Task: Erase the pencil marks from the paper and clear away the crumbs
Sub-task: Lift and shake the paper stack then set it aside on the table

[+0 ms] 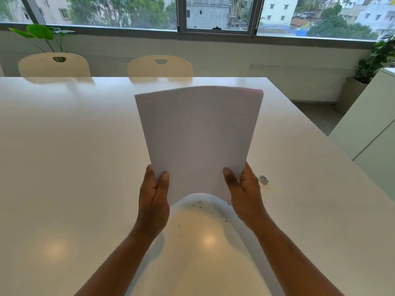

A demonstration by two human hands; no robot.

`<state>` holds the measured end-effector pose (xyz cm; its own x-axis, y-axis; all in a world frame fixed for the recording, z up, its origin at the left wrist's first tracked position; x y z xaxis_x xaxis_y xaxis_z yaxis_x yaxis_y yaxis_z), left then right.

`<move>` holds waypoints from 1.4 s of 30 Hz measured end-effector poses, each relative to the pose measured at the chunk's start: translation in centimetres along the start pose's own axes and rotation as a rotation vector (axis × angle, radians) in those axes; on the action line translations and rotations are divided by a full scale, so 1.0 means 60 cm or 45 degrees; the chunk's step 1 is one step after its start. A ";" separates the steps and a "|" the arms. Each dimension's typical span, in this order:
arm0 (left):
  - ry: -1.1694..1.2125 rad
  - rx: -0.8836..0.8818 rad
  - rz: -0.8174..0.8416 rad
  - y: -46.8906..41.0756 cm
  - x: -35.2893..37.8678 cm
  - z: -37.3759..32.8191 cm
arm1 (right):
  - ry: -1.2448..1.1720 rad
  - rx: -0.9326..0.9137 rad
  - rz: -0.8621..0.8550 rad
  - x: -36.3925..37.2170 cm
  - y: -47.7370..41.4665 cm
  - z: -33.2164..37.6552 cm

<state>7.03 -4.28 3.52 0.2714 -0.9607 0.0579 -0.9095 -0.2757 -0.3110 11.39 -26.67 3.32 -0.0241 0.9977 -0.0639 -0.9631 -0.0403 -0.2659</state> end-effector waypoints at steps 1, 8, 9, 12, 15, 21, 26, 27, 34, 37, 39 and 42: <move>-0.015 -0.019 0.031 0.003 0.000 0.008 | 0.028 0.034 0.019 0.000 0.002 -0.009; -0.186 -0.041 0.059 0.010 -0.004 0.023 | 0.117 0.024 0.074 -0.009 0.007 -0.021; -0.205 -0.037 0.064 0.008 -0.004 0.021 | 0.116 0.007 0.066 -0.010 0.006 -0.014; -0.228 -0.043 0.065 0.003 -0.004 0.024 | 0.109 0.004 0.070 -0.009 0.002 -0.014; -0.245 -0.037 0.090 0.008 0.002 0.028 | 0.144 0.089 0.081 -0.008 0.000 -0.035; -0.268 -0.100 0.073 0.006 -0.003 0.044 | 0.174 0.186 0.111 -0.009 -0.007 -0.054; -0.320 -0.160 0.100 -0.026 -0.021 0.032 | 0.373 0.136 0.034 0.000 -0.024 -0.033; -0.318 -0.193 0.100 -0.035 -0.029 0.032 | 0.384 0.138 0.025 0.005 -0.030 -0.027; -0.102 -0.486 0.087 -0.079 -0.115 0.034 | 0.321 0.222 0.105 0.078 -0.053 0.002; -0.117 -0.610 0.068 -0.091 -0.156 0.048 | 0.386 0.233 0.165 0.118 -0.057 -0.001; -0.177 -0.674 0.050 -0.096 -0.187 0.058 | 0.444 0.282 0.232 0.149 -0.057 -0.010; -0.238 -0.744 0.028 -0.103 -0.219 0.072 | 0.582 0.342 0.329 0.184 -0.059 -0.027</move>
<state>10.44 10.20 0.62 0.2530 -0.9592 -0.1262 -0.9233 -0.2784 0.2647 14.98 -15.59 2.00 -0.2063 0.8299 -0.5183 -0.9770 -0.2037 0.0628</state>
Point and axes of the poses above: each hand's wrist, its own y-axis away from the middle knuckle, its own x-axis out of the palm, z = x × y, the point moved 6 cm from there along -y, towards the middle knuckle, and after that the axes turned 3 degrees about z, right-handed, at the moved point
